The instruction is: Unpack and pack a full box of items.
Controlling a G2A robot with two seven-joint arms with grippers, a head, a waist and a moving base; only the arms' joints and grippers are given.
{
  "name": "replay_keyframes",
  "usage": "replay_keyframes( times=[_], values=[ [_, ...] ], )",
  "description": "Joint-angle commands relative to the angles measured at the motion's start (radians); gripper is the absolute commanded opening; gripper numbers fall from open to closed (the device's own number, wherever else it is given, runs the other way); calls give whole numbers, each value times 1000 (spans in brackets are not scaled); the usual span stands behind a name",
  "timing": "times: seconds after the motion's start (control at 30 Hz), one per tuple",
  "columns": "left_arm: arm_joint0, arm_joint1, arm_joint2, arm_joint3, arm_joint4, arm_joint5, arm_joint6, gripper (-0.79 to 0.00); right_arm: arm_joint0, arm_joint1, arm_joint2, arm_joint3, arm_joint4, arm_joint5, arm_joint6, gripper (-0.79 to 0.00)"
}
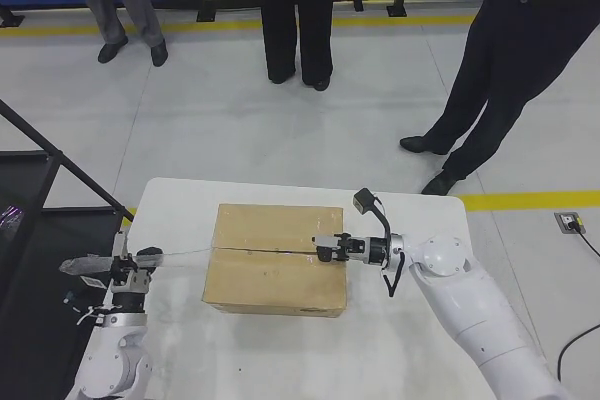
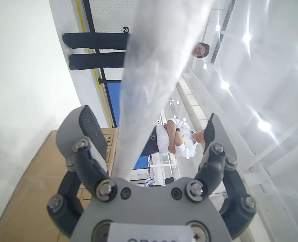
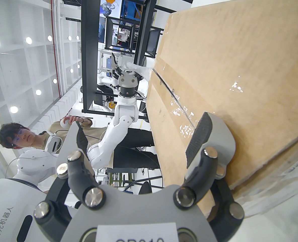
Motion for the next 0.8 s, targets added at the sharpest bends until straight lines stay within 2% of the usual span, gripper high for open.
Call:
replay_keyframes(
  times=[0.0,0.33,0.77],
  values=[
    [5,-2,-3,15,5,7,3,0,0,0,0,0,0,0,0,0],
    [35,-8,-19,45,41,-30,-25,0,0,0,0,0,0,0,0,0],
    [15,-21,-16,-12,43,-27,-18,0,0,0,0,0,0,0,0,0]
  ],
)
